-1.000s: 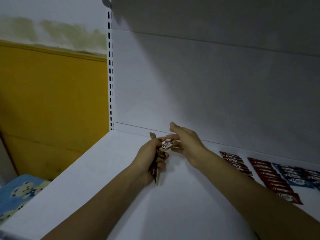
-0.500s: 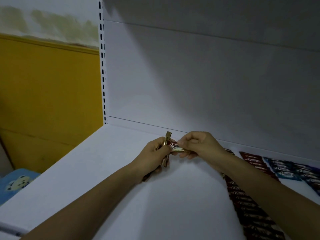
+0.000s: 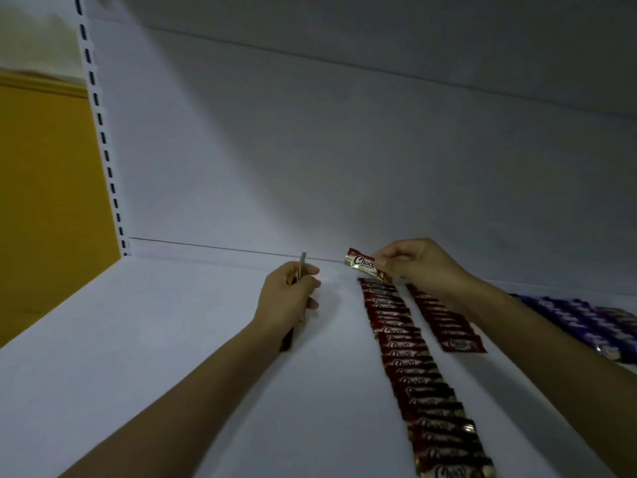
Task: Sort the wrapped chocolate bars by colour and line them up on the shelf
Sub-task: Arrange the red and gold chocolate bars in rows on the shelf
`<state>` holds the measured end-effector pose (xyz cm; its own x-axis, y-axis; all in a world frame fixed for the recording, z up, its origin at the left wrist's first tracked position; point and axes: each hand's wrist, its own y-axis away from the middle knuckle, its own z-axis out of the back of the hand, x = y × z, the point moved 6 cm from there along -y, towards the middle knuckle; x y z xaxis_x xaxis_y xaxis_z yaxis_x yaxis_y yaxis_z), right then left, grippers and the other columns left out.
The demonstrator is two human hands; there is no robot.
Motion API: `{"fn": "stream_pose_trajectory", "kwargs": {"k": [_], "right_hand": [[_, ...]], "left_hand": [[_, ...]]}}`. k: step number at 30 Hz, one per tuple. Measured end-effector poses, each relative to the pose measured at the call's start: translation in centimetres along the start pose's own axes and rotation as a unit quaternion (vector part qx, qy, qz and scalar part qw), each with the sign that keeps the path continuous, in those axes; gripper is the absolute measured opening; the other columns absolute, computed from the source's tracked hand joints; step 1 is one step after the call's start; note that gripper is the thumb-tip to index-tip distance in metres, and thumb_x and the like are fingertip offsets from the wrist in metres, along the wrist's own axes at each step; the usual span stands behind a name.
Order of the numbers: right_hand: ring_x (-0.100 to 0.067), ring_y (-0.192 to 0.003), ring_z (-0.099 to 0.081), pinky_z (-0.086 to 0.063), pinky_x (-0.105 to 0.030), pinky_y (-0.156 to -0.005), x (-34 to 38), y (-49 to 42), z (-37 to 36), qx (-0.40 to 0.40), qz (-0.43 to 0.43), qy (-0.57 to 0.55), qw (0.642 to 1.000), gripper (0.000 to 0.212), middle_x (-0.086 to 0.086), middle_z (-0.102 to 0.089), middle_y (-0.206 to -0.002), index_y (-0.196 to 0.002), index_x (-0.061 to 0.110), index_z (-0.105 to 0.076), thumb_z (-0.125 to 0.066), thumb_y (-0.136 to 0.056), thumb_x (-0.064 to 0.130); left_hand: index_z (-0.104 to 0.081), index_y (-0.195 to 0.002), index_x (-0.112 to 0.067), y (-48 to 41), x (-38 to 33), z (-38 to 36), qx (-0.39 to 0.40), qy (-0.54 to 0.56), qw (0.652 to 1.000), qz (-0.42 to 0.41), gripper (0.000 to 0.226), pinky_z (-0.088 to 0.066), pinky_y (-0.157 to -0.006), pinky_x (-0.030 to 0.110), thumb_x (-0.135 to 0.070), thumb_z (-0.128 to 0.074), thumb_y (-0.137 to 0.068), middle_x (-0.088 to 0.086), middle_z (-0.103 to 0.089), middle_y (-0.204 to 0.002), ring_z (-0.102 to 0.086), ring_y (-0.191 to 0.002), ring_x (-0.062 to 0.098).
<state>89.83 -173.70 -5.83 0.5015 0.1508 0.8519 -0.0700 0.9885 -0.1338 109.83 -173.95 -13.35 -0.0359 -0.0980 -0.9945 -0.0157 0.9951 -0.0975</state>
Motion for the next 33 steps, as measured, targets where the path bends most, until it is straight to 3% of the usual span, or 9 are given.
{"fn": "stream_pose_trajectory", "kwargs": {"k": [2, 6, 10, 11, 16, 21, 24, 27, 33], "right_hand": [[-0.002, -0.069, -0.068, -0.046, -0.007, -0.056, -0.5, 1.5, 0.4, 0.026, -0.015, 0.020, 0.999, 0.006, 0.005, -0.074, -0.079, -0.087, 0.014, -0.073, -0.068, -0.086, 0.015], [-0.005, -0.076, -0.068, -0.050, -0.010, -0.063, -0.5, 4.3, 0.2, 0.040, 0.008, 0.044, 0.998, 0.005, 0.003, -0.073, -0.083, -0.085, 0.014, -0.074, -0.069, -0.084, 0.014], [-0.015, -0.075, -0.069, -0.055, -0.026, -0.066, -0.1, 8.0, 0.6, 0.045, 0.023, 0.073, 0.996, 0.005, 0.001, -0.073, -0.079, -0.080, 0.020, -0.074, -0.072, -0.079, 0.015], [-0.012, -0.073, -0.069, -0.055, -0.023, -0.064, 0.0, 9.3, 0.7, 0.053, 0.029, 0.071, 0.996, 0.006, 0.002, -0.074, -0.078, -0.077, 0.023, -0.074, -0.075, -0.075, 0.017], [0.005, -0.067, -0.063, -0.044, -0.006, -0.061, -0.8, 16.4, 1.2, 0.122, 0.047, 0.095, 0.987, 0.006, 0.017, -0.071, -0.072, -0.065, 0.040, -0.072, -0.072, -0.059, 0.039], [0.004, -0.067, -0.062, -0.041, -0.005, -0.065, -3.3, 19.5, 1.0, 0.144, 0.032, 0.100, 0.984, 0.008, 0.018, -0.070, -0.072, -0.071, 0.033, -0.072, -0.072, -0.064, 0.036], [-0.002, -0.075, -0.062, -0.045, -0.014, -0.071, -3.9, 19.5, 1.0, 0.118, 0.038, 0.124, 0.984, 0.012, 0.015, -0.068, -0.077, -0.072, 0.033, -0.074, -0.074, -0.064, 0.041], [-0.005, -0.079, -0.060, -0.049, -0.023, -0.074, -3.7, 19.3, 0.7, 0.094, 0.060, 0.143, 0.983, 0.007, 0.013, -0.064, -0.081, -0.071, 0.033, -0.072, -0.078, -0.070, 0.029], [0.000, -0.083, -0.057, -0.044, -0.019, -0.078, -3.6, 18.9, 0.4, 0.086, 0.068, 0.177, 0.978, 0.013, 0.014, -0.062, -0.078, -0.066, 0.033, -0.066, -0.078, -0.070, 0.031]], "left_hand": [[-0.064, -0.086, -0.025, 0.1, 0.0, -0.4, 0.044, -0.100, 0.991, -0.073, 0.021, -0.040, -0.045, 0.013, -0.007, -0.054, -0.089, 0.001, -0.067, -0.083, -0.056, -0.052, 0.005], [-0.063, -0.091, -0.028, 1.6, -0.6, -2.0, 0.115, -0.303, 0.928, -0.183, 0.012, -0.039, -0.056, 0.018, -0.024, -0.054, -0.085, -0.008, -0.064, -0.077, -0.054, -0.063, 0.008], [-0.063, -0.094, -0.025, 3.7, -1.3, -3.6, 0.144, -0.426, 0.854, -0.261, 0.037, -0.045, -0.067, 0.031, -0.052, -0.039, -0.083, -0.006, -0.061, -0.082, -0.056, -0.074, 0.016], [-0.062, -0.095, -0.025, 3.9, -1.4, -3.7, 0.143, -0.443, 0.844, -0.267, 0.039, -0.046, -0.069, 0.032, -0.053, -0.037, -0.083, -0.005, -0.061, -0.084, -0.056, -0.075, 0.018], [-0.060, -0.091, -0.027, 4.5, -1.1, -4.0, 0.139, -0.464, 0.827, -0.286, 0.035, -0.047, -0.069, 0.034, -0.055, -0.040, -0.083, -0.006, -0.061, -0.081, -0.056, -0.074, 0.020], [-0.064, -0.100, -0.023, 5.2, -1.2, -4.6, 0.147, -0.476, 0.814, -0.298, 0.045, -0.049, -0.072, 0.036, -0.056, -0.039, -0.082, -0.004, -0.062, -0.085, -0.056, -0.076, 0.020], [-0.064, -0.101, -0.024, 5.3, -1.3, -4.6, 0.140, -0.474, 0.817, -0.297, 0.046, -0.049, -0.072, 0.035, -0.058, -0.039, -0.082, -0.004, -0.063, -0.086, -0.056, -0.076, 0.019], [-0.064, -0.099, -0.025, 5.4, -1.3, -4.5, 0.136, -0.471, 0.819, -0.299, 0.045, -0.049, -0.073, 0.036, -0.058, -0.039, -0.083, -0.005, -0.063, -0.085, -0.057, -0.077, 0.019], [-0.063, -0.101, -0.024, 5.1, -1.1, -4.5, 0.140, -0.487, 0.806, -0.307, 0.043, -0.049, -0.070, 0.035, -0.053, -0.040, -0.080, -0.004, -0.061, -0.084, -0.057, -0.076, 0.021]]}}
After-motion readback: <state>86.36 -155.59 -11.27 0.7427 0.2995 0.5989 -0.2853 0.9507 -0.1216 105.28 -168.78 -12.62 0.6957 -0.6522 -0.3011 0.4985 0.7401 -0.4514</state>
